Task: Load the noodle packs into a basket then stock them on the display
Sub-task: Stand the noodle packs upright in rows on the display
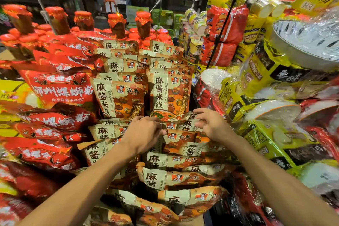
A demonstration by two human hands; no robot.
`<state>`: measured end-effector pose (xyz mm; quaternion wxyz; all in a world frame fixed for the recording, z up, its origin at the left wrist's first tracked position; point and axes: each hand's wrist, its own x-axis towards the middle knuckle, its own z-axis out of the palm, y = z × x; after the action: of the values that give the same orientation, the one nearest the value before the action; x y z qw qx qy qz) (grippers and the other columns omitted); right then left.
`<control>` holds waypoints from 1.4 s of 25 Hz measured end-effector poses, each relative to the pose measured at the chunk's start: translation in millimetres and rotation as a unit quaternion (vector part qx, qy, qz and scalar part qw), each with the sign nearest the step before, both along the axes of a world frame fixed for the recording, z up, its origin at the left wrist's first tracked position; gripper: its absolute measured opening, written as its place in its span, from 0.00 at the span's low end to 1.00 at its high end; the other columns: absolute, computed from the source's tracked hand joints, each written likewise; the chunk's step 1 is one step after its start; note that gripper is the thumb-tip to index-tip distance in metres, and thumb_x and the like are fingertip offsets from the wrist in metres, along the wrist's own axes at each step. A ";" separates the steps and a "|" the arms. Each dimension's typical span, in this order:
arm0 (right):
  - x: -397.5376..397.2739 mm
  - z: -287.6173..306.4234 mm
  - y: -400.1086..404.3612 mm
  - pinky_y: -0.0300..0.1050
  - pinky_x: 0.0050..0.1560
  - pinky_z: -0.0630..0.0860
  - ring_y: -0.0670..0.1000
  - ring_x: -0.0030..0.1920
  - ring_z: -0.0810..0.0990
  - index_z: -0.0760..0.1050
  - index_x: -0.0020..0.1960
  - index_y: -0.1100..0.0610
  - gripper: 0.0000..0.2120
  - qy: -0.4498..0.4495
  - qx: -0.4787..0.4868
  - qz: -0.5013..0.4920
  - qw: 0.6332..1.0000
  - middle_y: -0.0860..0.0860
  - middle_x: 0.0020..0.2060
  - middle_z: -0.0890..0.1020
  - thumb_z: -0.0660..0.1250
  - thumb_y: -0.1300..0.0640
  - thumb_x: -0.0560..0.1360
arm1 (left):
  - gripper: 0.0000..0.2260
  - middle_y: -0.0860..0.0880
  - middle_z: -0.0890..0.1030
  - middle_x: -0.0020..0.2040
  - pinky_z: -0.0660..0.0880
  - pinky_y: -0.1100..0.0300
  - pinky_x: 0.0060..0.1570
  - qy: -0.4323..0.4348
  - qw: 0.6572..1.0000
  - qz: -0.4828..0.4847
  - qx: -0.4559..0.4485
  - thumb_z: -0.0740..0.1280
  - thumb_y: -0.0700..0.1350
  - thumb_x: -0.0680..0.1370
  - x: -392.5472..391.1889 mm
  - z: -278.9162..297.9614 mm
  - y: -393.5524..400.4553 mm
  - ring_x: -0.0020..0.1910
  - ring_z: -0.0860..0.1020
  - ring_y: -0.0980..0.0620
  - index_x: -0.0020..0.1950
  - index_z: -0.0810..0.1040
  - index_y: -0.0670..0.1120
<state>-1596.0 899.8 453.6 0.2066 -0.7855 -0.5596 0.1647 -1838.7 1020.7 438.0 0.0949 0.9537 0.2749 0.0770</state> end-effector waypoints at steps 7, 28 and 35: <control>-5.5 -4.3 2.4 0.60 0.77 0.60 0.54 0.76 0.66 0.85 0.53 0.50 0.06 0.020 -0.072 0.013 0.997 0.48 0.76 0.69 0.73 0.54 0.77 | 0.20 0.52 0.80 0.64 0.61 0.47 0.72 0.001 1.000 0.015 -0.022 0.59 0.64 0.81 4.4 3.7 -5.9 0.66 0.75 0.51 0.53 0.82 0.51; 5.5 35.8 189.7 0.60 0.74 0.63 0.57 0.73 0.67 0.62 0.77 0.50 0.35 -0.207 -0.014 0.070 0.976 0.52 0.74 0.68 0.69 0.40 0.75 | 0.24 0.48 0.73 0.73 0.59 0.46 0.74 -0.066 0.979 0.117 0.154 0.53 0.60 0.81 -19.2 56.1 73.0 0.72 0.70 0.45 0.73 0.71 0.53; 0.2 52.6 192.9 0.59 0.66 0.61 0.57 0.68 0.65 0.75 0.66 0.52 0.33 -0.246 -0.034 0.066 0.966 0.54 0.63 0.74 0.74 0.33 0.68 | 0.21 0.50 0.79 0.64 0.58 0.47 0.72 -0.065 0.977 0.133 0.156 0.64 0.57 0.80 -26.3 47.3 82.9 0.67 0.74 0.47 0.71 0.73 0.50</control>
<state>-1595.7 1092.7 506.3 0.0246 -0.7698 -0.6378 -0.0015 -1865.0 1103.7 485.3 -0.0486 0.9045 0.3771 0.1930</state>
